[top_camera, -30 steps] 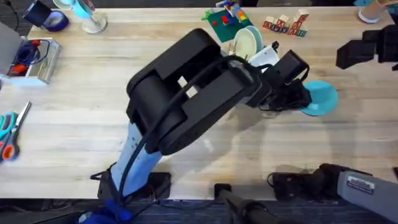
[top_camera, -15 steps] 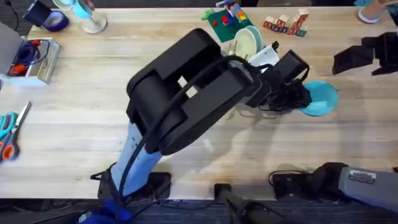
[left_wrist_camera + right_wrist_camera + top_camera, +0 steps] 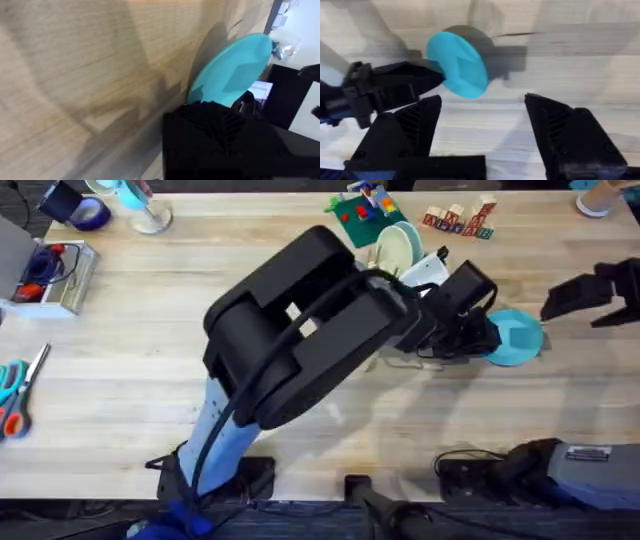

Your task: Pick up the plates from the table one by one and place each into a slot on the dish rack.

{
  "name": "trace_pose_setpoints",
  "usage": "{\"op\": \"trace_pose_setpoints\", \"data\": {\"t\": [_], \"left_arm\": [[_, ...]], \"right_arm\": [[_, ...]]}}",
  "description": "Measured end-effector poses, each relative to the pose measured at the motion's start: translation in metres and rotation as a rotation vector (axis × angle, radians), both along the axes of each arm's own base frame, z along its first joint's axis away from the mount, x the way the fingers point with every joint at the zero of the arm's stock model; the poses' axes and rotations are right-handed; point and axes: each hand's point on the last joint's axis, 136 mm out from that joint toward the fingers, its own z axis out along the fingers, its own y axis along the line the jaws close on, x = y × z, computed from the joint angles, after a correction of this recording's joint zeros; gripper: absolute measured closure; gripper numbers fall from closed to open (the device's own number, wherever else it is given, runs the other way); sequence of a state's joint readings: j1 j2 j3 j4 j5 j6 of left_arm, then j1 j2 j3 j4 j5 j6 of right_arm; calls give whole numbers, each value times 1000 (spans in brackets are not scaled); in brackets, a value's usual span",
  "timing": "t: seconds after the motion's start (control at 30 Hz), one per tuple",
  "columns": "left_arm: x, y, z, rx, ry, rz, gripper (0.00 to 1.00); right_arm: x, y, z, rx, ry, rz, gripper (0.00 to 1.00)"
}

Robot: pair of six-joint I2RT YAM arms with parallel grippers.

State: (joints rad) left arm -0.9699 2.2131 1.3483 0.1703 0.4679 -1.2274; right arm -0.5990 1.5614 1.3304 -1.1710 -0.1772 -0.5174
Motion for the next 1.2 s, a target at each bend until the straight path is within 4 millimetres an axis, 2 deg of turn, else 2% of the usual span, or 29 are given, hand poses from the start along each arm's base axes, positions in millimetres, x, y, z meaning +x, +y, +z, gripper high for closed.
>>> {"op": "trace_pose_setpoints", "data": {"t": [0.23,0.47,1.0,1.2], "left_arm": [[0,0,0,0,0,0,960],[0,0,0,0,0,0,961],[0,0,0,1,0,0,961],[0,0,0,1,0,0,961]], "right_arm": [[-1,-12,-5,-1,-5,-1,7],[6,-14,-24,30,23,10,7],[26,2,-59,210,19,18,5],[20,12,-71,264,47,17,6]]}}
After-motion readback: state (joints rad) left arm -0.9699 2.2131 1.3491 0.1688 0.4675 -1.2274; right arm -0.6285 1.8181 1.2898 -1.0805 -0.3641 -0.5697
